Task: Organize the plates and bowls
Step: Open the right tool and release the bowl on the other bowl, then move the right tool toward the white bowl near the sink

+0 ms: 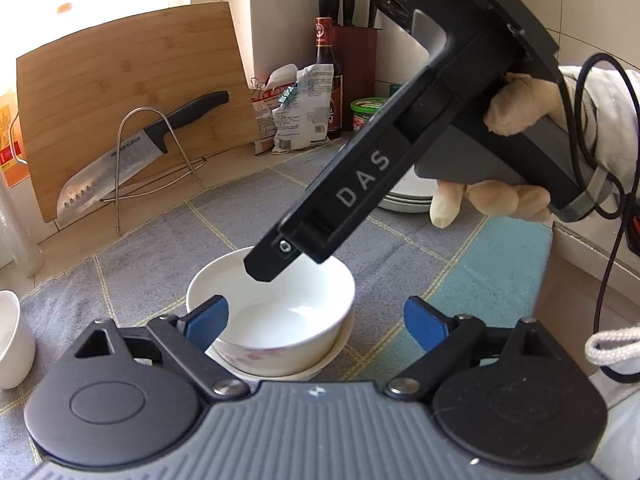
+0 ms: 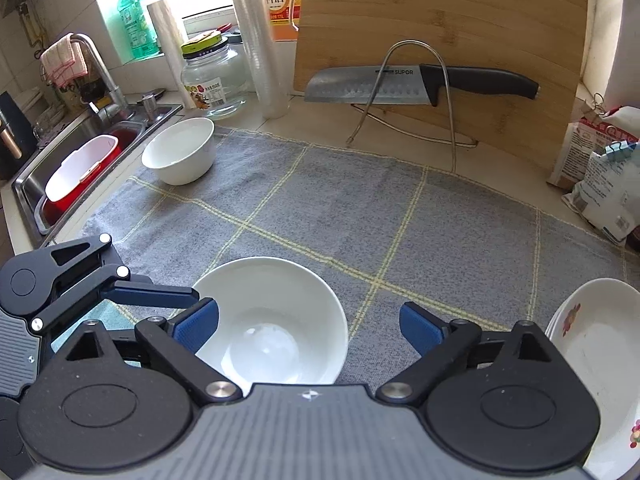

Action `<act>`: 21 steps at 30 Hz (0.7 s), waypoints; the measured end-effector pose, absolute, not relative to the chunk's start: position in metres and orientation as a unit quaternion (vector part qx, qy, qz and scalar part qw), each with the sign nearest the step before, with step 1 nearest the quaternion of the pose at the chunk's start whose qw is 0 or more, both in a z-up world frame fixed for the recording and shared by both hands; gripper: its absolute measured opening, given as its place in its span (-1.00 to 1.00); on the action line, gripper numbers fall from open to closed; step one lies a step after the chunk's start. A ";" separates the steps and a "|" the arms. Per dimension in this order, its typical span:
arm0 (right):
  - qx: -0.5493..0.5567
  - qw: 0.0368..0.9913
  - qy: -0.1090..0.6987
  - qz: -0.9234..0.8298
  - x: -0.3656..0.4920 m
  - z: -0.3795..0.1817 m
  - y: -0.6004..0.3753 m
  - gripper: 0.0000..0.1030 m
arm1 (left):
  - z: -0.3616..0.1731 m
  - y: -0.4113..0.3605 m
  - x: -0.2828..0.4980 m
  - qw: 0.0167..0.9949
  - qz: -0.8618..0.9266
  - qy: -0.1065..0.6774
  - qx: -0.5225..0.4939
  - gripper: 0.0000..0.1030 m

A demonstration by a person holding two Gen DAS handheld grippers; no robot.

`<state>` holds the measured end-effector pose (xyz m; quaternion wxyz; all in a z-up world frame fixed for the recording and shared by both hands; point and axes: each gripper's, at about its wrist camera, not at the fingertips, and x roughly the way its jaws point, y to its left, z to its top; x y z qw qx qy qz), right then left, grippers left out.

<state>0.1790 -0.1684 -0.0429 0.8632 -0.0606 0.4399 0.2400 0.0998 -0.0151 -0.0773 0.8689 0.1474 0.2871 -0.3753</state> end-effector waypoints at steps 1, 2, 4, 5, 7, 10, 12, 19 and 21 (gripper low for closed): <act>-0.060 0.863 0.441 0.239 0.179 -0.043 -0.169 0.92 | -0.079 -0.015 0.100 0.868 -0.376 0.290 0.148 0.83; -0.059 0.863 0.441 0.238 0.179 -0.044 -0.170 0.92 | -0.080 -0.015 0.100 0.867 -0.376 0.290 0.149 0.83; -0.059 0.864 0.441 0.237 0.177 -0.044 -0.171 0.92 | -0.081 -0.014 0.100 0.867 -0.374 0.296 0.146 0.83; -0.059 0.863 0.441 0.238 0.177 -0.044 -0.171 0.93 | -0.081 -0.014 0.100 0.867 -0.374 0.298 0.143 0.83; -0.061 0.864 0.440 0.238 0.176 -0.043 -0.171 0.93 | -0.083 -0.012 0.100 0.866 -0.373 0.301 0.139 0.83; -0.061 0.864 0.438 0.241 0.176 -0.042 -0.170 0.93 | -0.085 -0.010 0.101 0.870 -0.368 0.299 0.136 0.83; -0.061 0.864 0.438 0.243 0.177 -0.042 -0.169 0.93 | -0.086 -0.009 0.103 0.871 -0.365 0.301 0.129 0.84; -0.064 0.864 0.431 0.251 0.175 -0.040 -0.167 0.93 | -0.087 -0.007 0.106 0.876 -0.355 0.305 0.119 0.84; -0.064 0.865 0.428 0.255 0.175 -0.038 -0.169 0.93 | -0.082 -0.007 0.105 0.881 -0.349 0.296 0.117 0.84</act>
